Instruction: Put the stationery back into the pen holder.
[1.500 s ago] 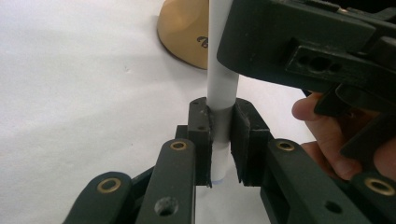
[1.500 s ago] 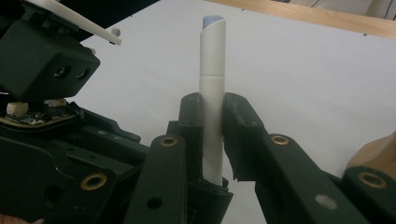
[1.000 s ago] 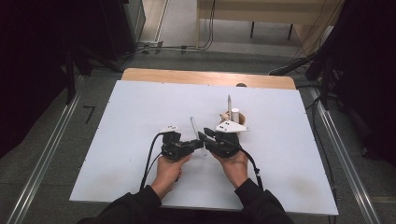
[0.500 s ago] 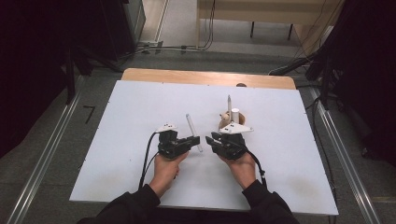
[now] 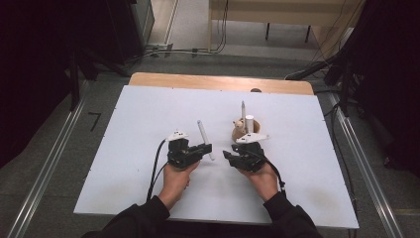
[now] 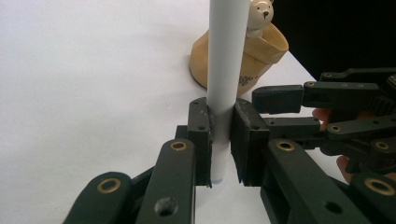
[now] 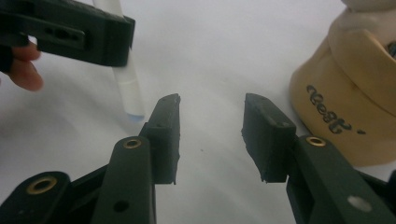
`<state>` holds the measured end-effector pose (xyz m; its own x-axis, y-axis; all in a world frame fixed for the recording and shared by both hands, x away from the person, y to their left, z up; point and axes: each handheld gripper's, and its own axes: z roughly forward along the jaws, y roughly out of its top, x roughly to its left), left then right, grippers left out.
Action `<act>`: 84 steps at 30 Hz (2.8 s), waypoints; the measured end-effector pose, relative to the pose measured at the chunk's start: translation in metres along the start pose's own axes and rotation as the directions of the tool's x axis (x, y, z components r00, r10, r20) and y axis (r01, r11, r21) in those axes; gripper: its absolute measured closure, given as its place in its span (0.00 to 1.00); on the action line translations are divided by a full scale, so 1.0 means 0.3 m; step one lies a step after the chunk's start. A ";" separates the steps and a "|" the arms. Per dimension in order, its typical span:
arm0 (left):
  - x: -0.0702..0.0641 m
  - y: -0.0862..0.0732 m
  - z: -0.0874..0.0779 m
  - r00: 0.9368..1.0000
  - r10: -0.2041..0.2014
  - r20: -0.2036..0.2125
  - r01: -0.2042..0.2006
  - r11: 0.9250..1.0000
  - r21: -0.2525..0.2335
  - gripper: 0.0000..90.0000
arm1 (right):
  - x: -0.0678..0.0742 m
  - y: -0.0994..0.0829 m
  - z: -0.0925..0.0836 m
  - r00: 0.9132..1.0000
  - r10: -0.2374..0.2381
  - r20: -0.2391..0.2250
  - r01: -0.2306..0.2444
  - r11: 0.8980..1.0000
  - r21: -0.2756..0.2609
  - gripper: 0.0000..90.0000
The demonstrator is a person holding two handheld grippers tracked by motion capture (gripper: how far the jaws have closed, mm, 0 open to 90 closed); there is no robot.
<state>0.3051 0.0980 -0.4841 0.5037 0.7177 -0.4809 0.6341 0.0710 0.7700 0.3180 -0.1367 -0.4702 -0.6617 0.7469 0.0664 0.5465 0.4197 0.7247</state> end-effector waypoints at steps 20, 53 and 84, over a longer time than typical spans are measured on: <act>-0.061 0.042 0.032 0.997 0.073 0.021 -0.073 0.997 -0.016 0.88 | -0.105 -0.093 -0.117 0.996 0.058 0.065 -0.060 0.998 0.030 0.45; -0.162 0.124 0.172 0.989 0.142 0.038 -0.141 0.989 -0.034 0.88 | -0.168 -0.140 -0.124 0.990 0.108 0.094 -0.112 0.993 0.040 0.38; -0.209 0.184 0.247 0.986 0.162 0.041 -0.160 0.985 -0.059 0.88 | -0.168 -0.145 -0.117 0.991 0.104 0.089 -0.108 0.993 0.045 0.38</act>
<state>0.3521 0.0056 -0.4427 0.6236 0.6907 -0.3662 0.5095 -0.0039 0.8604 0.3095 -0.2109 -0.4811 -0.5526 0.8296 0.0800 0.6373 0.3587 0.6820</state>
